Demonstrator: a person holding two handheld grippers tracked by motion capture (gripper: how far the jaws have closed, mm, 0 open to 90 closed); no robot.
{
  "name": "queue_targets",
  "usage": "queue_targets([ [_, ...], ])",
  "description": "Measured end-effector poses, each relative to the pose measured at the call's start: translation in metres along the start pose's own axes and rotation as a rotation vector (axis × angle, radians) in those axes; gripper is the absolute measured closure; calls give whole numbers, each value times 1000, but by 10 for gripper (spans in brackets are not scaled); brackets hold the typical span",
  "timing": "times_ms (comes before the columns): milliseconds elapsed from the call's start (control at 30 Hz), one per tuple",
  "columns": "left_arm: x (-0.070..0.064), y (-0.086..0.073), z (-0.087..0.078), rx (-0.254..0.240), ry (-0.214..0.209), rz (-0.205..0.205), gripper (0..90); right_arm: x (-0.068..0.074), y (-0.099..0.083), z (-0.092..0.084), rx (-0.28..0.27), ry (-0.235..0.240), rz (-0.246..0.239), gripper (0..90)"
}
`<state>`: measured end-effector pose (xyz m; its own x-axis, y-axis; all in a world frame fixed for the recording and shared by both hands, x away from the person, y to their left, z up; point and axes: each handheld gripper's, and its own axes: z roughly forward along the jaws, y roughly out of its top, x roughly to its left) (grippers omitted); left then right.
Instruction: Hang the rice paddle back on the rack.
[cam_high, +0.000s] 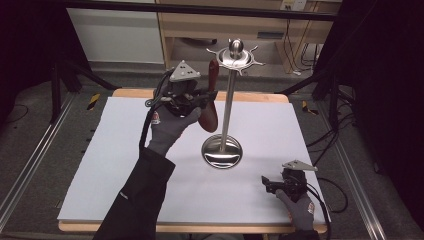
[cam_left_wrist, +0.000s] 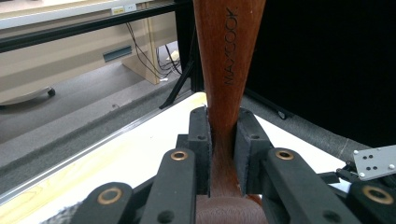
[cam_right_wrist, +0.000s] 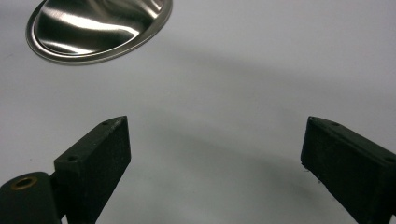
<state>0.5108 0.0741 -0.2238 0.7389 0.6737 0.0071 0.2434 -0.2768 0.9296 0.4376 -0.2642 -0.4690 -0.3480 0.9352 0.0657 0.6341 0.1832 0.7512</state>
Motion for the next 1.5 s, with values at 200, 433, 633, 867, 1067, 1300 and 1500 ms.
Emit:
queue_targets([
  [200, -1, 0, 1, -2, 2, 1, 778, 0, 0, 0, 0, -1, -1, 87],
  [433, -1, -1, 5, -33, 21, 19, 776, 0, 0, 1, 2, 2, -6, 87],
  [633, -4, -5, 5, -43, 25, -7, 771, 1, 0, 0, 2, 3, -5, 87],
  [867, -2, -12, -4, -74, 17, -10, 640, 0, 0, 1, 4, -1, -7, 87],
  [1067, -2, -25, -17, -86, 10, -16, 537, -1, -1, 0, 2, -4, -2, 87],
  [1300, -2, -45, -27, -101, 30, 15, 471, -2, -1, 0, 2, -11, 4, 86],
  [1500, -1, -71, -31, -85, 26, 16, 442, -2, -2, 0, 2, -9, 0, 85],
])
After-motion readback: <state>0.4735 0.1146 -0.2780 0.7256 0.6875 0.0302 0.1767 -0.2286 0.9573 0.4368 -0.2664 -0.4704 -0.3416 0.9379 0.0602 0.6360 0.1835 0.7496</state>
